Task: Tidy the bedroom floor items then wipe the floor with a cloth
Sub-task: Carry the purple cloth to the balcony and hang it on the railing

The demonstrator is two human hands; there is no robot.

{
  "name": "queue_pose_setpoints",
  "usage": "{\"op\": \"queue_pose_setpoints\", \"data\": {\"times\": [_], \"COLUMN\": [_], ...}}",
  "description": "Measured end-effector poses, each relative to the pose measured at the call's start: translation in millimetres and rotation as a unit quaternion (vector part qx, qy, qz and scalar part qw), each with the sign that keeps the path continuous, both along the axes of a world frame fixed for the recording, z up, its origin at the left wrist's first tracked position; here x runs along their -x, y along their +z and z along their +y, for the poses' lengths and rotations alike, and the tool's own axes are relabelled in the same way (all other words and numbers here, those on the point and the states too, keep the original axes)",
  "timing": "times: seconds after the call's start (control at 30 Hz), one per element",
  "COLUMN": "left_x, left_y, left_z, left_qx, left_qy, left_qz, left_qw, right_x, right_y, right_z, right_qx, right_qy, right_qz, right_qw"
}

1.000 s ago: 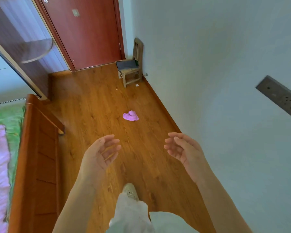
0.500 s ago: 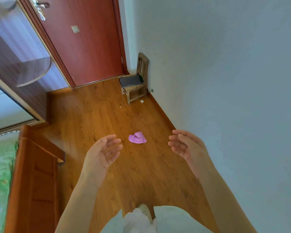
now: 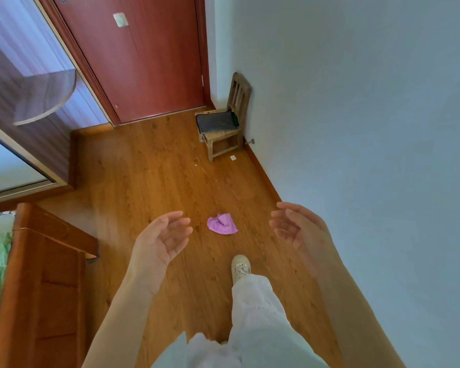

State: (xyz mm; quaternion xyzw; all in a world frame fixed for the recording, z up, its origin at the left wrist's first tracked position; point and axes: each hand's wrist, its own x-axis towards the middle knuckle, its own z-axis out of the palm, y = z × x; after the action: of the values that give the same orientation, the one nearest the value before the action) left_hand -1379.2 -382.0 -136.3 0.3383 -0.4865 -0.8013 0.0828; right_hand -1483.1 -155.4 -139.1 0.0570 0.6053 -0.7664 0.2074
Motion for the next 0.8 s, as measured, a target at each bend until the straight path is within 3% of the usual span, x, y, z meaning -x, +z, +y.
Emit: {"op": "queue_pose_setpoints", "data": {"times": [0.5,0.8], "left_x": [226.2,310.4], "left_y": [-39.1,-94.5], "left_z": [-87.0,-122.5], "left_qx": [-0.035,0.047], "left_qy": [0.049,-0.018], "left_qz": [-0.017,-0.059], "left_qw": [0.998,0.997], "right_x": [243.4,335.4], "right_y": [-42.9,-107.5], "right_z": [-103.4,-161.1], "right_qx": [-0.086,-0.118], "right_qy": [0.138,0.23], "right_qz": [0.034,0.032], "right_qw": [0.986,0.966]}}
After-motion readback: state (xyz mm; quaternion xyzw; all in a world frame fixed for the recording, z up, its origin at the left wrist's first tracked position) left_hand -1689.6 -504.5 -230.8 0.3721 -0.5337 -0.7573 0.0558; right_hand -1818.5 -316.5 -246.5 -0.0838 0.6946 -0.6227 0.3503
